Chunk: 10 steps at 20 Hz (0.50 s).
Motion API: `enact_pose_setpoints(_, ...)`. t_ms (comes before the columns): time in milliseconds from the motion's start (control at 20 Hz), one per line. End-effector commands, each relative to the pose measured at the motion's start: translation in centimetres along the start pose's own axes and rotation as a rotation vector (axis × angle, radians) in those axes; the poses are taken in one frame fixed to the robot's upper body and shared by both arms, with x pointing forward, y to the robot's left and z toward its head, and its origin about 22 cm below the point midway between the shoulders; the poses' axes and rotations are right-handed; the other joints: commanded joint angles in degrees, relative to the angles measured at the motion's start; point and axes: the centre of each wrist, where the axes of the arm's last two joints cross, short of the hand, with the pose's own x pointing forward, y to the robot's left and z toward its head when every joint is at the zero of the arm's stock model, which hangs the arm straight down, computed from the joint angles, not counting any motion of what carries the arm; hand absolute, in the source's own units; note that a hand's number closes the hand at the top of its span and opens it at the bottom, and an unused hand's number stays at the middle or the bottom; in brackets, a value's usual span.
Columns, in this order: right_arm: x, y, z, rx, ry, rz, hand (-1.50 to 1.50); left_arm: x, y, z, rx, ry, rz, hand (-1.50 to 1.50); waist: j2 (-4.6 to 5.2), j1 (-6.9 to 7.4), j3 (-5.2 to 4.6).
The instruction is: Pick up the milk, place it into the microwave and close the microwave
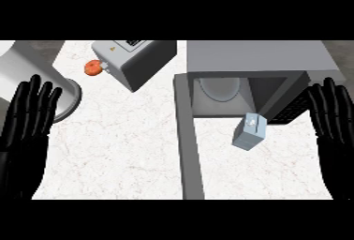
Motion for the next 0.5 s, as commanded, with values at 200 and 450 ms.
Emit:
enact_pose_setpoints(200, 2.1, 1.6, 0.0, -0.09, -0.006, -0.007, -1.5, 1.9, -3.2, 0.8, 0.071, -0.094, -0.029, -1.5, 1.62, 0.01, -1.17)
enact_pose_setpoints(450, 3.6, 1.3, 1.9, -0.037, 0.024, -0.055, -1.5, 2.6, -1.9, 4.0, 0.223, 0.078, 0.119, -1.5, 1.49, 0.21, -1.17)
